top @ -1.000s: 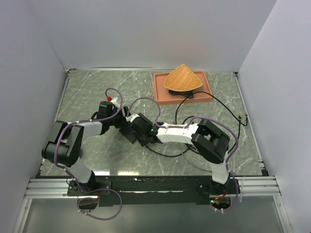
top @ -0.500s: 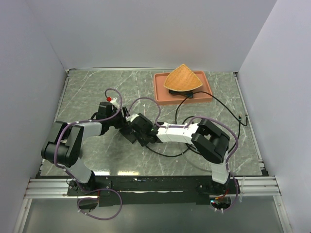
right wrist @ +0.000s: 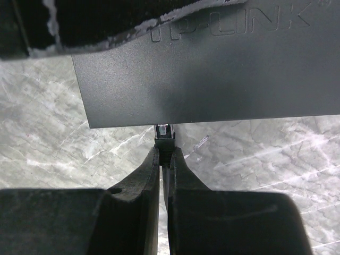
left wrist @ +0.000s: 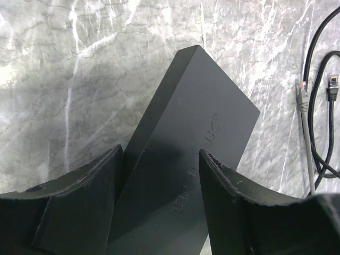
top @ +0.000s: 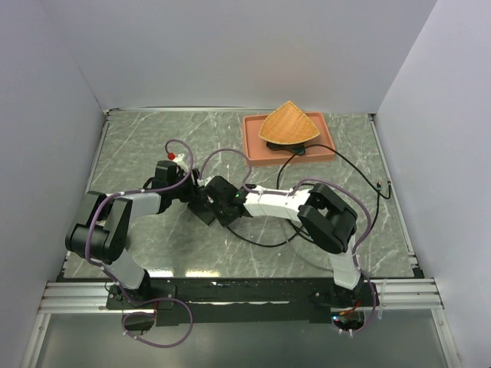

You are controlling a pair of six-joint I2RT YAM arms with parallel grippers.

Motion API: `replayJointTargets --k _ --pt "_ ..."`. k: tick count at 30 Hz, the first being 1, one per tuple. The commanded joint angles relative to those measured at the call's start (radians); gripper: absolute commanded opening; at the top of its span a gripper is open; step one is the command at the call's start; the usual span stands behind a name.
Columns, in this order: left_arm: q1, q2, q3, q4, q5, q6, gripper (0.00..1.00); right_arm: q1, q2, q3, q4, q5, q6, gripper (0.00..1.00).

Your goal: Insert the plug into the switch port

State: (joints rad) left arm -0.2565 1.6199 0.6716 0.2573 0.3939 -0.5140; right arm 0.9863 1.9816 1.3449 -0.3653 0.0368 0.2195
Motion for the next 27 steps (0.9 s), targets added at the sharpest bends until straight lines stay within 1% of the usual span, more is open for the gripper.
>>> replayJointTargets --k 1,5,10,12,14,27 --pt "-0.075 -0.015 -0.03 -0.132 0.201 -0.061 0.62 -0.035 0.017 0.123 0.302 0.066 0.015 0.0" --pt "-0.087 -0.014 -0.038 -0.136 0.188 -0.072 0.6 -0.037 0.0 0.105 0.344 0.081 0.034 0.0" --pt "-0.119 -0.029 -0.03 -0.182 0.117 -0.06 0.59 -0.051 -0.053 0.085 0.362 0.049 0.032 0.0" --pt "-0.131 -0.028 -0.029 -0.184 0.109 -0.06 0.59 -0.057 -0.058 0.086 0.362 0.04 0.032 0.0" --pt "-0.135 -0.023 -0.035 -0.164 0.129 -0.067 0.59 -0.058 -0.052 0.105 0.362 0.041 0.031 0.0" --pt "-0.165 -0.023 -0.044 -0.161 0.115 -0.078 0.58 -0.067 0.014 0.174 0.35 -0.011 0.061 0.0"
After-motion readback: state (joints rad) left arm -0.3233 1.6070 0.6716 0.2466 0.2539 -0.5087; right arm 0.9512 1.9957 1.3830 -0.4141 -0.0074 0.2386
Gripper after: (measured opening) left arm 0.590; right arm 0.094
